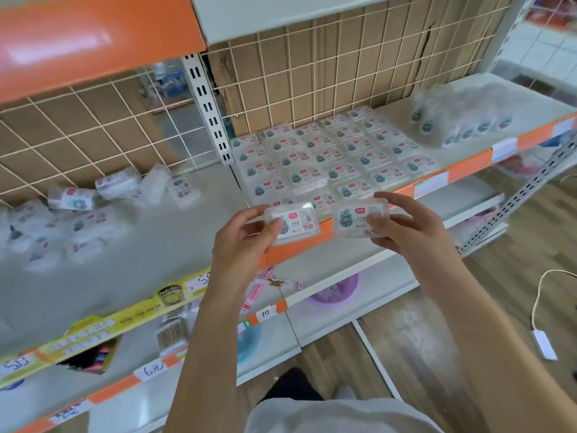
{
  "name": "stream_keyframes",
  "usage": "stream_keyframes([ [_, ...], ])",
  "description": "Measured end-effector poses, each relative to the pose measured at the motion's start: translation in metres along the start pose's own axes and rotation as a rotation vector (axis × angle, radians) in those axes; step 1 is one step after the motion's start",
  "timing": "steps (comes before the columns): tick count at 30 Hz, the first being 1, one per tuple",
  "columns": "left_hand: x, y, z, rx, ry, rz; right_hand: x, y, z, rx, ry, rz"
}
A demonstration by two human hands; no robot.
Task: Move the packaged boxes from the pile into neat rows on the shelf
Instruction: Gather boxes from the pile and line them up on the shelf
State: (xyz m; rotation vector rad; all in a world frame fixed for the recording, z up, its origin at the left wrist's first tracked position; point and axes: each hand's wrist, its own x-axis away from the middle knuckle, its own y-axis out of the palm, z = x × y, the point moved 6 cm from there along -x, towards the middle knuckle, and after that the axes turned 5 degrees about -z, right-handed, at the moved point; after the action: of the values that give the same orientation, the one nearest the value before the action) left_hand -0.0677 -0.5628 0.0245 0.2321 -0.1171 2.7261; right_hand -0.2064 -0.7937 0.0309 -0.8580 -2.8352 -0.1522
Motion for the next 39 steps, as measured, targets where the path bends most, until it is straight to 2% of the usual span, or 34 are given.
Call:
stream_keyframes([
  [12, -0.062, 0.047, 0.021, -0.262, 0.107, -0.034, -0.063, -0.029, -0.006, 0.014, -0.01, 0.059],
  [16, -0.079, 0.058, 0.013, -0.389, 0.117, -0.033, -0.079, -0.03, -0.009, 0.061, -0.009, 0.002],
  [22, -0.087, 0.066, 0.013, -0.554, 0.097, 0.069, -0.115, -0.033, -0.028, 0.078, -0.025, -0.062],
  [32, -0.09, 0.074, 0.003, -0.887, 0.062, 0.196, -0.144, -0.03, -0.022, 0.122, -0.007, -0.19],
  [39, -0.092, 0.074, 0.0, -0.947, 0.092, 0.263, -0.153, -0.029, -0.021, 0.13, -0.007, -0.232],
])
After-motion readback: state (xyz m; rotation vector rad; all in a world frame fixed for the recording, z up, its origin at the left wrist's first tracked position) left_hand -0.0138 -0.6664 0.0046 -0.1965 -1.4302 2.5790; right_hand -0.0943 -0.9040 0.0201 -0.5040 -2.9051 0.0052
